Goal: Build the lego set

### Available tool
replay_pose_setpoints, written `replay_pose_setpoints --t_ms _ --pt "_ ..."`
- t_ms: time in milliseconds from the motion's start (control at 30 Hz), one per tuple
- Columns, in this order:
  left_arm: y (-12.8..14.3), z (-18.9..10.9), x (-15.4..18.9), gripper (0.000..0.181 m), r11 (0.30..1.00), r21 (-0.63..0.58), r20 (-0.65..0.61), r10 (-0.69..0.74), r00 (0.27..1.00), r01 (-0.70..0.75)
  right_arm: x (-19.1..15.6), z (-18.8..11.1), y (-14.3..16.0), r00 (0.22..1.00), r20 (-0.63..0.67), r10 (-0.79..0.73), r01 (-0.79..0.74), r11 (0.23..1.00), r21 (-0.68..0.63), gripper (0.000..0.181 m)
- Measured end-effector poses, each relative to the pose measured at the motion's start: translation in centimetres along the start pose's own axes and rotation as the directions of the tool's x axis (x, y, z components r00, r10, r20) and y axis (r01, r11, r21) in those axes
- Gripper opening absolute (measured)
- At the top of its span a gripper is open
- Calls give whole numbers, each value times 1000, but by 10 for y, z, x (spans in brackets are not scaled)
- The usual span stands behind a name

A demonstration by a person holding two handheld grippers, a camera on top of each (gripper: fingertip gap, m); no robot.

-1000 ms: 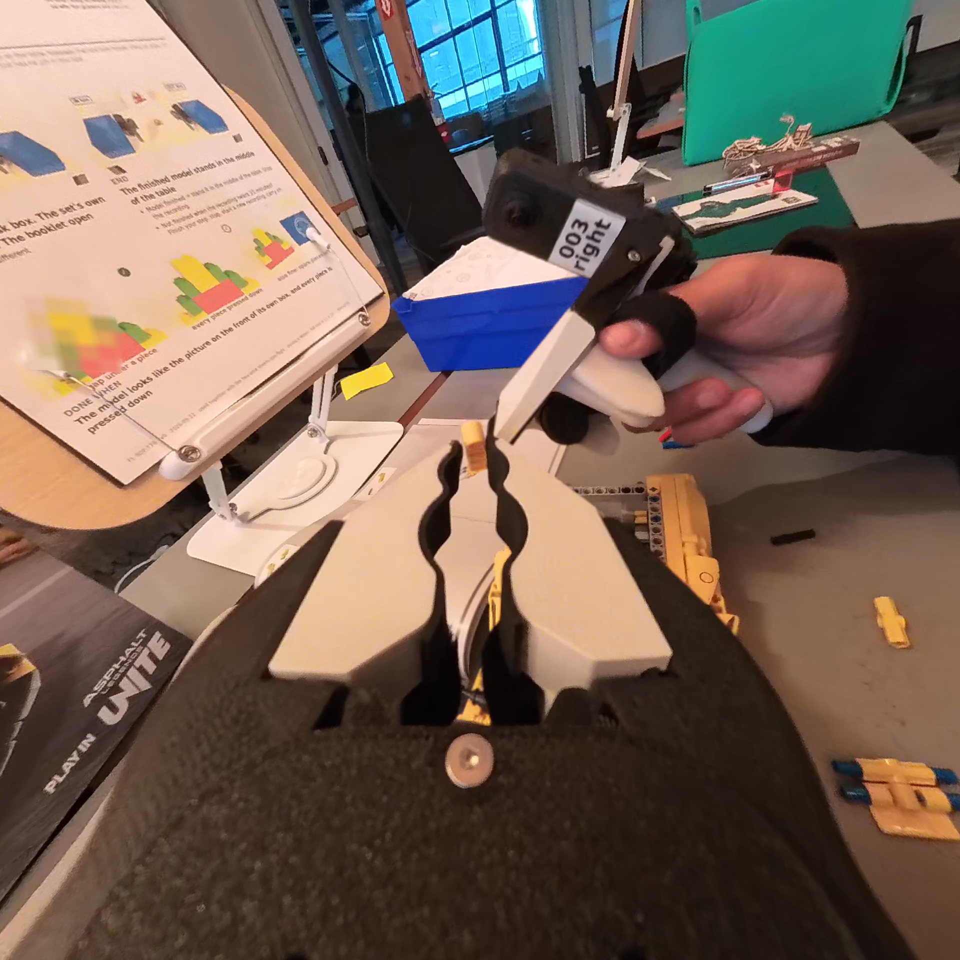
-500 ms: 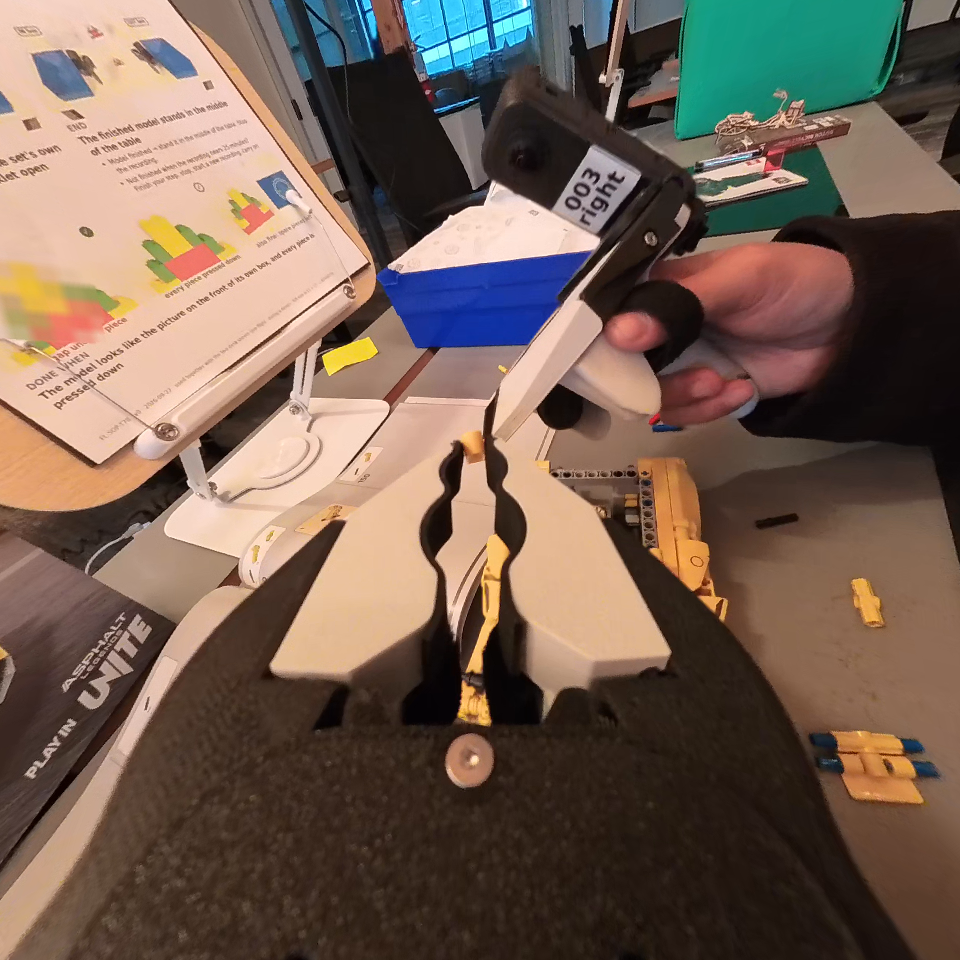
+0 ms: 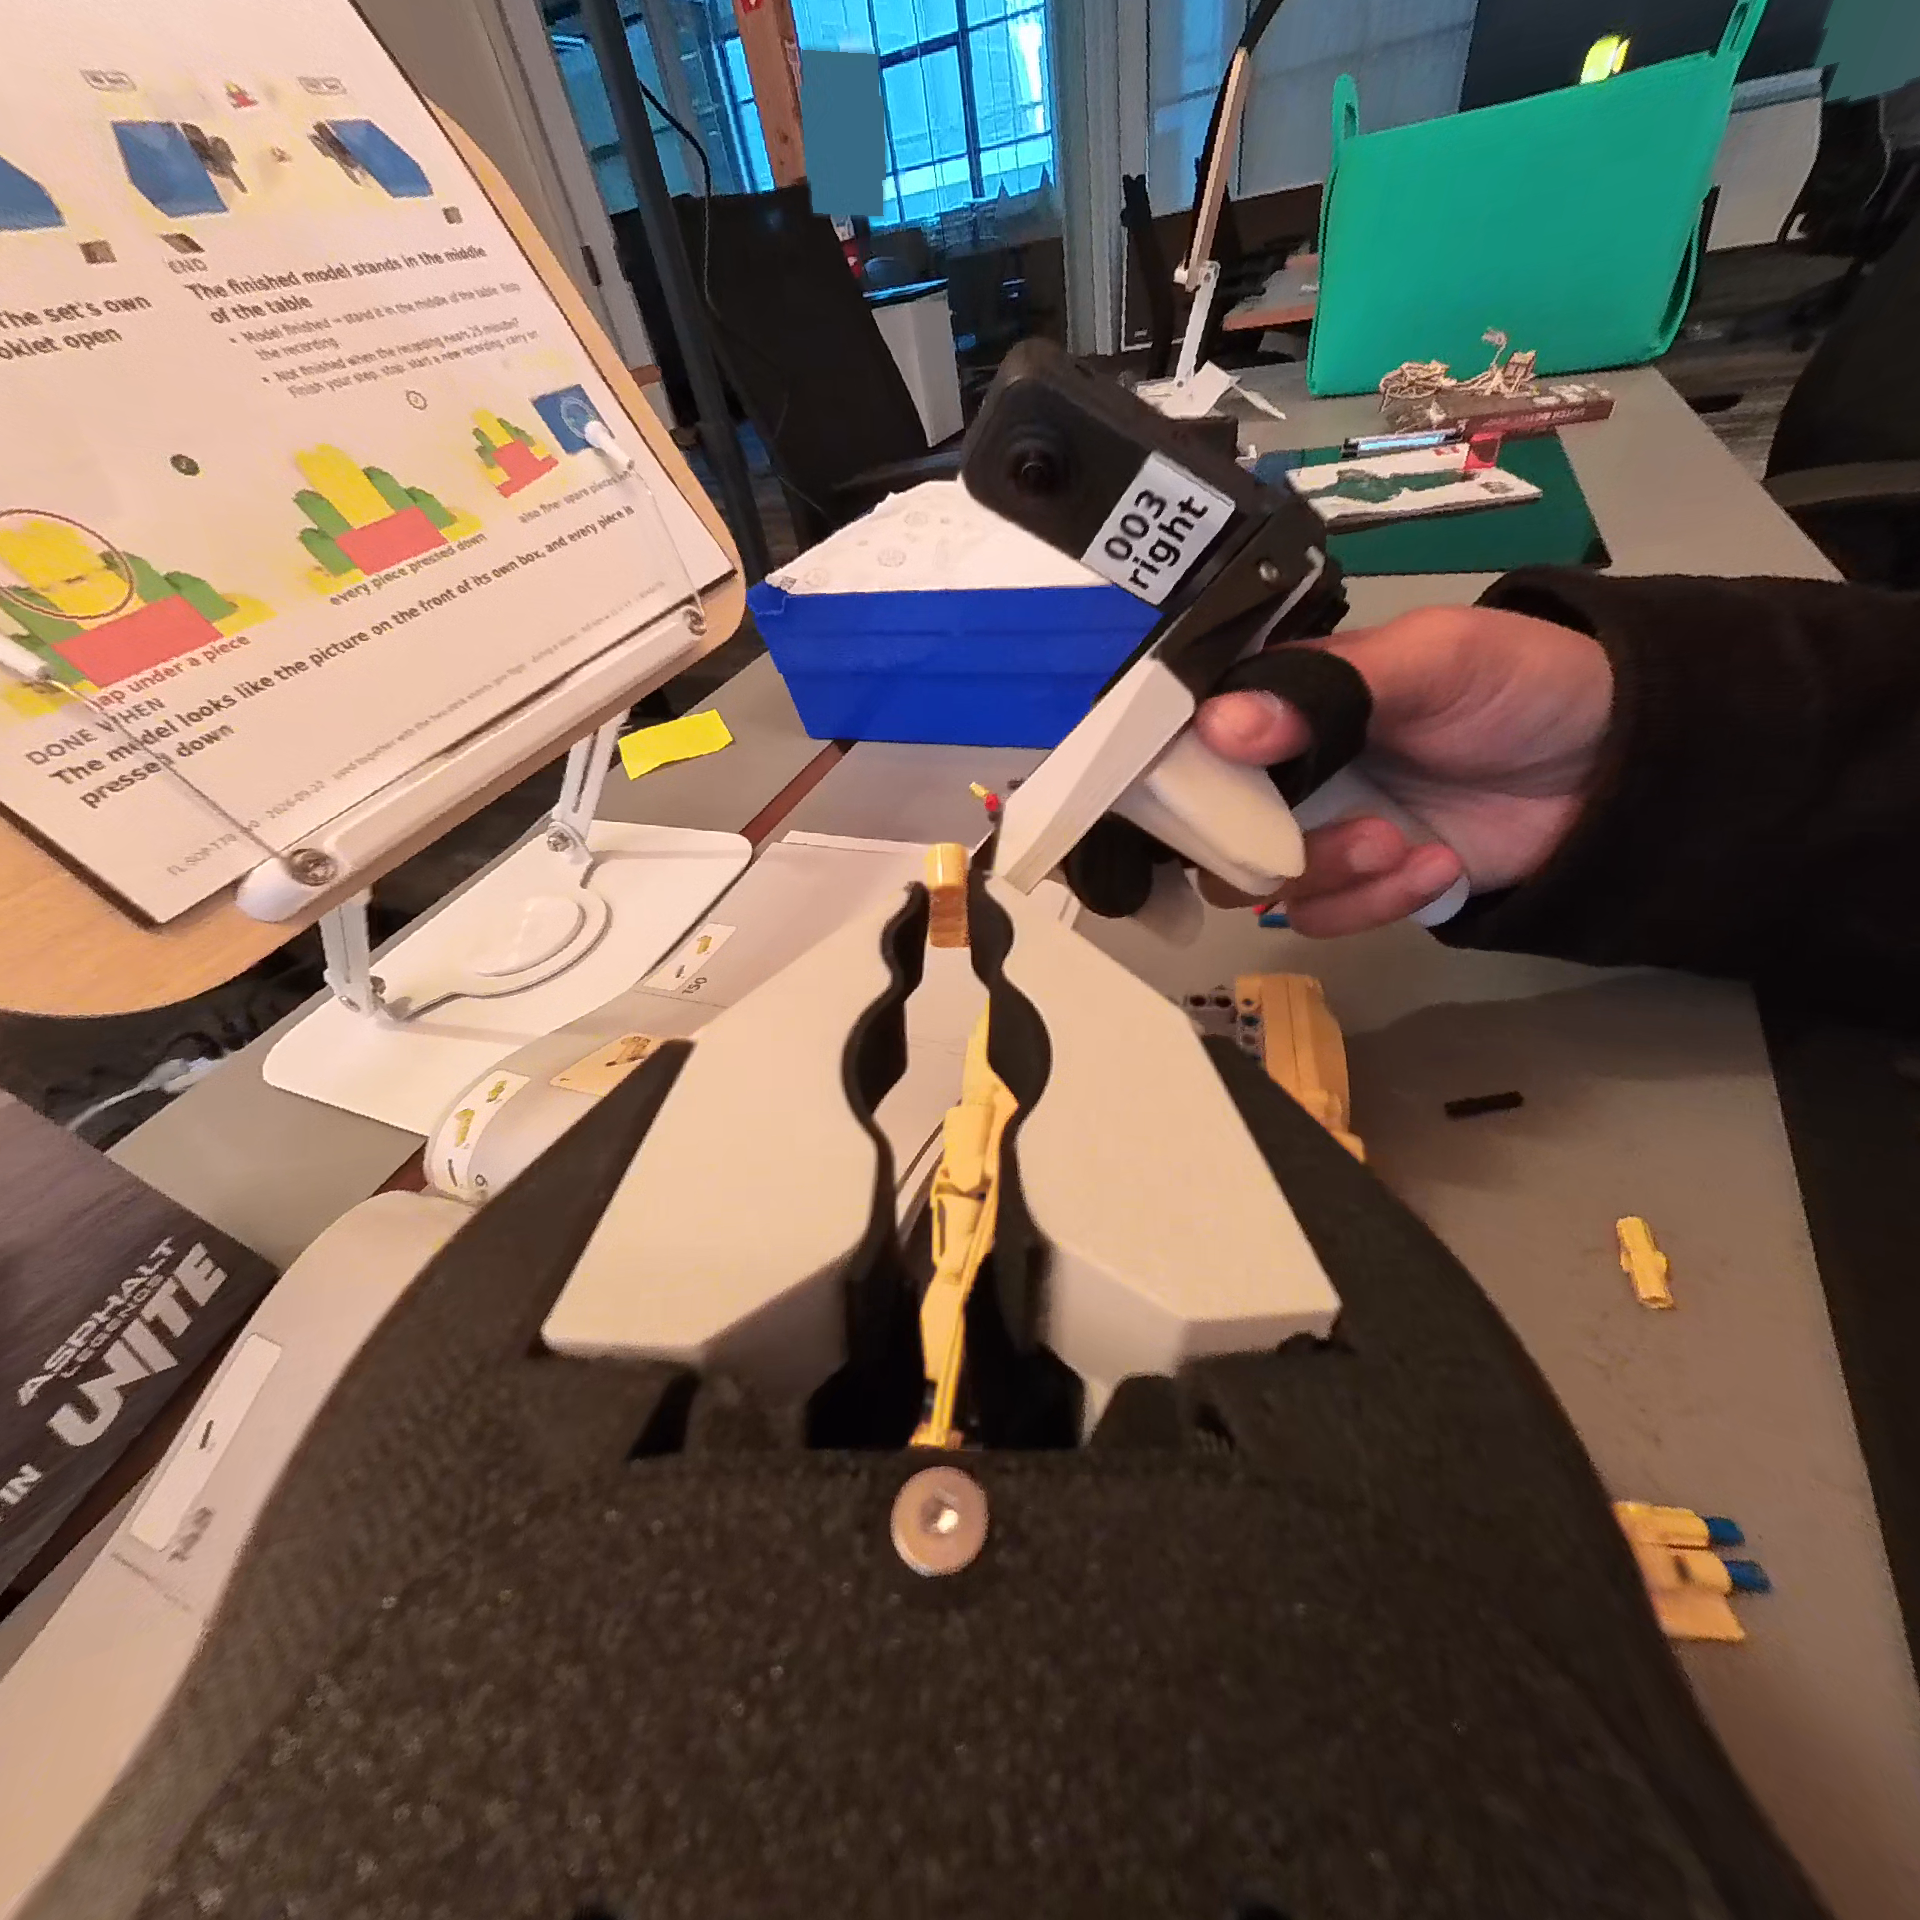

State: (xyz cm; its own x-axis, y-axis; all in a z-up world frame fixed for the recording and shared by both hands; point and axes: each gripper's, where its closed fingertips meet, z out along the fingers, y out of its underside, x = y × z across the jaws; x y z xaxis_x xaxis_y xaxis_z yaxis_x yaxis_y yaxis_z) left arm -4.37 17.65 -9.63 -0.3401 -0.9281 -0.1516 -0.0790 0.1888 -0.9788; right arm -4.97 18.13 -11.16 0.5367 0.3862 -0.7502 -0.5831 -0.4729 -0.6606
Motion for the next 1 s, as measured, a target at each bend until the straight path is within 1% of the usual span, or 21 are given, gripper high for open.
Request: replay_pose_setpoints --t_ms 67,200,367,467,567,667,733,800,867,933,1000 --pt "-2 -1 -1 7 999 13 -10 -30 999 30 -2 0 -1 999 -12 -47 47 999 1 7" --pt "-7 -4 -3 7 995 48 -31 -88 996 89 -6 2 -4 979 -60 -197 198 980 3 7" --pt "-17 -9 -3 7 983 101 -66 -147 987 153 -16 3 -6 972 -23 -235 236 971 29 9" --pt "-19 -10 -3 7 977 111 -78 -176 981 184 -18 6 -7 959 -35 -283 284 958 34 20" --pt "-19 -9 -2 7 963 115 -107 -233 967 245 -15 9 -6 916 -99 -389 392 920 10 29" --pt "-20 -9 -1 7 928 116 -154 -335 929 354 -11 10 -7 823 -186 -537 541 840 -33 33" --pt "-20 -9 0 7 888 107 -199 -422 885 447 -11 9 -11 729 -249 -637 645 762 -62 34" --pt "-20 -9 -1 7 828 87 -245 -521 818 553 -11 7 -14 606 -306 -734 745 659 -105 34" --pt "-19 -9 -2 6 754 60 -298 -612 733 654 -13 7 -14 503 -331 -798 806 572 -154 29" --pt "-17 -9 0 7 691 23 -350 -672 653 723 -14 9 -9 449 -317 -836 833 520 -192 27" --pt "-14 -7 1 7 635 -17 -372 -721 585 772 -14 11 -7 395 -325 -859 853 474 -217 25"
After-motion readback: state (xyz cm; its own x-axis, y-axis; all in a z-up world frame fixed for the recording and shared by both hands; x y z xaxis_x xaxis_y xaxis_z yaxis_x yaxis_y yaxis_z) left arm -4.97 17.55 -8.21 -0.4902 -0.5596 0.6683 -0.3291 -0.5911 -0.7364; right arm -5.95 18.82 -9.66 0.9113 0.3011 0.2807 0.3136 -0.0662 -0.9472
